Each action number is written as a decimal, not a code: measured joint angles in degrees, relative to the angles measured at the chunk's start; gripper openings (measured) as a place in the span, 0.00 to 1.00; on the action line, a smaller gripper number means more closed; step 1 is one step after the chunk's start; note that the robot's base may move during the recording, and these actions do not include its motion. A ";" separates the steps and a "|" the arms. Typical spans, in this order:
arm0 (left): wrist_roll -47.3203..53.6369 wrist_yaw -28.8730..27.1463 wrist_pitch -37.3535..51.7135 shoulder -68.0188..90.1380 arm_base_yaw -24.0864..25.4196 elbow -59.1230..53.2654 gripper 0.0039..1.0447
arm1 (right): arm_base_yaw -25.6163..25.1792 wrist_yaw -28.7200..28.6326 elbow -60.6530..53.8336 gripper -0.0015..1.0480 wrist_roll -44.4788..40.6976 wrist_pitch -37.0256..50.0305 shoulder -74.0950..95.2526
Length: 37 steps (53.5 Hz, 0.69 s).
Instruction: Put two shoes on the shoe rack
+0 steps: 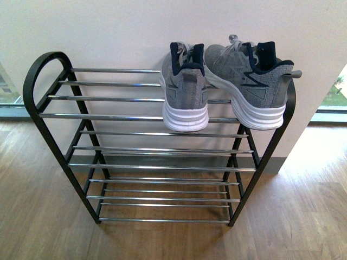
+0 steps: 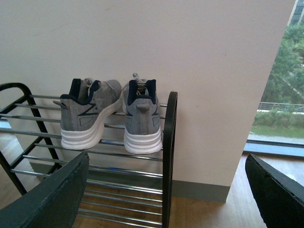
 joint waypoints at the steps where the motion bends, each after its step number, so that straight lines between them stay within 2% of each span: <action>1: 0.02 0.02 0.00 0.00 0.00 0.00 0.19 | 0.00 0.00 0.00 0.91 0.00 0.00 0.00; 8: 0.02 0.02 0.00 0.00 0.00 0.00 0.40 | 0.00 0.00 0.00 0.91 0.02 0.00 0.00; 11: 0.02 0.02 0.00 0.00 0.00 0.00 0.52 | 0.00 0.00 0.00 0.91 0.00 0.00 0.00; 24: 0.02 0.02 0.00 0.00 0.00 0.00 0.89 | 0.00 0.00 0.00 0.91 0.00 0.00 0.00; 26: 0.07 0.00 0.00 0.00 0.00 0.00 0.93 | 0.00 0.00 0.00 0.91 0.00 0.00 0.00; 37: 0.04 0.02 0.00 -0.02 0.00 0.00 0.91 | 0.00 0.00 0.00 0.91 0.00 0.00 0.00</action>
